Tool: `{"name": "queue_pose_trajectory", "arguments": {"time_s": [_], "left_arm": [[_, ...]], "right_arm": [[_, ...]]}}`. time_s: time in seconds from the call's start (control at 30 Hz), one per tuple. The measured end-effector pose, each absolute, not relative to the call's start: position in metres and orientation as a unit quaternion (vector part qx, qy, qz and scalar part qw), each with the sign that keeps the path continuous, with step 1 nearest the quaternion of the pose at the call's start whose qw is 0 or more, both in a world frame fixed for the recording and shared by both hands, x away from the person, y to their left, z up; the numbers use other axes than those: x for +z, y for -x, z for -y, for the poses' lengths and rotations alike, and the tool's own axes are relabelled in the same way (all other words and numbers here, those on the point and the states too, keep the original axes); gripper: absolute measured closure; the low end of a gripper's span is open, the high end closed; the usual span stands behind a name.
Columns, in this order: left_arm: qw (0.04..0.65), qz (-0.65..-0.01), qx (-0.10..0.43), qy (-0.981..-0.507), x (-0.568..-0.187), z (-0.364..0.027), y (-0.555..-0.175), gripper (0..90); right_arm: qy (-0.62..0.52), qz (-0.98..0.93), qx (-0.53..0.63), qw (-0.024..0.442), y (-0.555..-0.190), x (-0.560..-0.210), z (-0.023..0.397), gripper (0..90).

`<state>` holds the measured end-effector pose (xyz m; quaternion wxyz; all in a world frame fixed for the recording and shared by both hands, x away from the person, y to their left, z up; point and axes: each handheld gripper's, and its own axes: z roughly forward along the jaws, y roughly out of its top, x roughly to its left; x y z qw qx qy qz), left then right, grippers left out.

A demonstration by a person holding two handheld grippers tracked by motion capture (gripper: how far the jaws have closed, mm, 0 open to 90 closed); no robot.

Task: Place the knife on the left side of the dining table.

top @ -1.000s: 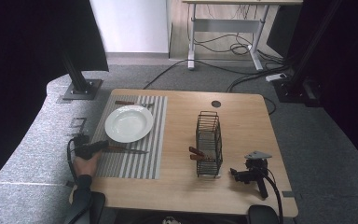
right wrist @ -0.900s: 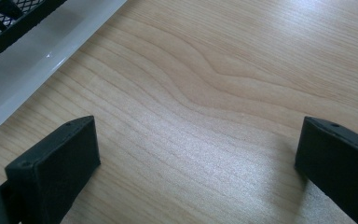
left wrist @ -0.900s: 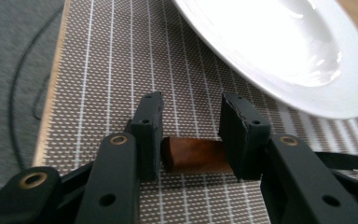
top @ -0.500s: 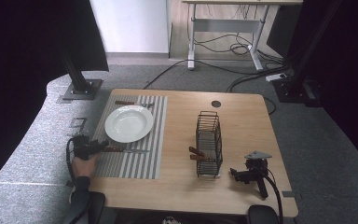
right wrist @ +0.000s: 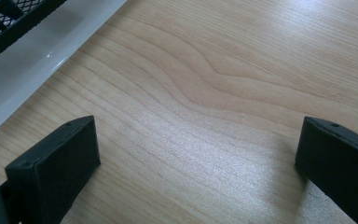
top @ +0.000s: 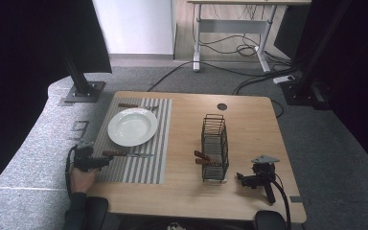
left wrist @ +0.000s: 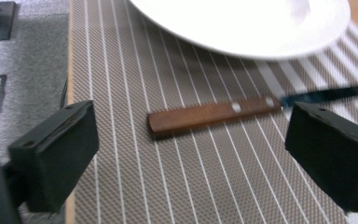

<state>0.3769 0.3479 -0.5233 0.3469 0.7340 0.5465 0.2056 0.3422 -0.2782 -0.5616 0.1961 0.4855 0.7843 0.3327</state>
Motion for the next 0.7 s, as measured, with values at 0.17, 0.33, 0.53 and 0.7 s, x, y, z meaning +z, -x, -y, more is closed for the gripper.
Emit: {"name": "queue_pose_trajectory", "arguments": {"time_s": [0.17, 0.33, 0.53, 0.7], "left_arm": [[0.328, -0.532, 0.205, -0.753, -0.537, -0.337, -0.369, 0.0], [0.29, -0.53, 0.204, -0.77, -0.548, -0.33, -0.369, 0.0], [0.29, -0.533, 0.199, -0.77, -0.549, -0.33, -0.37, 0.0], [0.29, -0.534, 0.199, -0.769, -0.549, -0.33, -0.37, 0.0]], "right_arm": [[-0.486, -0.784, 0.333, 0.196, -0.342, -0.562, 0.278, 0.0], [-0.485, -0.784, 0.333, 0.196, -0.342, -0.562, 0.278, 0.0], [-0.485, -0.784, 0.333, 0.196, -0.342, -0.562, 0.278, 0.0], [-0.485, -0.784, 0.333, 0.196, -0.342, -0.562, 0.278, 0.0]]}}
